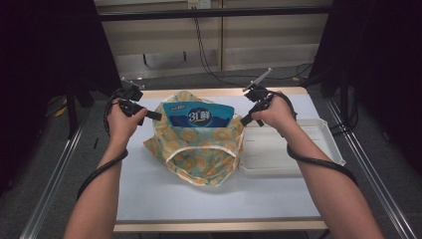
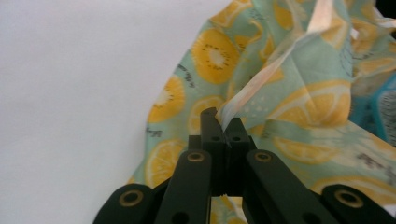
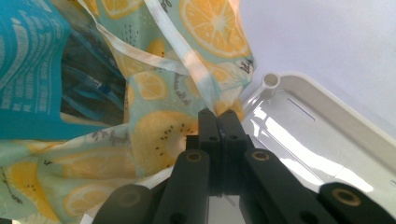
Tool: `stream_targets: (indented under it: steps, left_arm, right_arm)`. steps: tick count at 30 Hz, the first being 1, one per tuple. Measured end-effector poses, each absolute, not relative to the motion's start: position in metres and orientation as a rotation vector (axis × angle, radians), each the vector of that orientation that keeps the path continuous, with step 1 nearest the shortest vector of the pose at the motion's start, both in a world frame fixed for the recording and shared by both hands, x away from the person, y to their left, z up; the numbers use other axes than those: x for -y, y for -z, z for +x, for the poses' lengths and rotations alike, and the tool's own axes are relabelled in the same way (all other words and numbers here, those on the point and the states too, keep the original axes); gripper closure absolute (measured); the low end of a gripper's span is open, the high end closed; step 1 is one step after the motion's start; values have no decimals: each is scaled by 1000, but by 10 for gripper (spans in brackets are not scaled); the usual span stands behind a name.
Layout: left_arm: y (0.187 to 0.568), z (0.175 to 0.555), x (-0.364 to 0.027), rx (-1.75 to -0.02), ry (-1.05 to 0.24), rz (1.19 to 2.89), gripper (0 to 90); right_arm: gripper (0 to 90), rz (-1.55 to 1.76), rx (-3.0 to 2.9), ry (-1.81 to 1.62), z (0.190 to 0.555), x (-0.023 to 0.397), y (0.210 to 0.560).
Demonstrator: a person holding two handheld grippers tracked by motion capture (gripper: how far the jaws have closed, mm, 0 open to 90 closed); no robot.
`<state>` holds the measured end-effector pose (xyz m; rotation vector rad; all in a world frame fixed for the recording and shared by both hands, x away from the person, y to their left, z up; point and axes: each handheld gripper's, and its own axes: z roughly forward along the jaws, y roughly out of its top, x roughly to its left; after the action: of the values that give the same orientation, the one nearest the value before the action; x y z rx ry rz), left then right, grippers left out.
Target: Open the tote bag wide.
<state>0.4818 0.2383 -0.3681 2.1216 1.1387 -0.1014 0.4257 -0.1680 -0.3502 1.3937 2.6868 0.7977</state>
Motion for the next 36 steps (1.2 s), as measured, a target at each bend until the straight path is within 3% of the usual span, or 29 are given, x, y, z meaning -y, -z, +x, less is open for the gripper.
stream_targets:
  steps: [11,17,20,26,36]
  left_arm:
    - [383,488,-238,-1224,136,2097,898]
    - [373,476,-243,-1194,122,2117,612]
    - [366,469,-244,-1166,124,2132,540]
    - [355,455,-245,-1132,104,2137,464]
    - [344,429,-237,-1068,90,2128,402]
  right_arm:
    - [900,1389,-2705,-779,429,165,358]
    - [846,1369,-2689,-791,423,167,350]
    - [791,1334,-2683,-787,418,169,346]
    - [701,1308,-2671,-809,410,170,336]
    - [643,1281,-2672,-812,399,175,328]
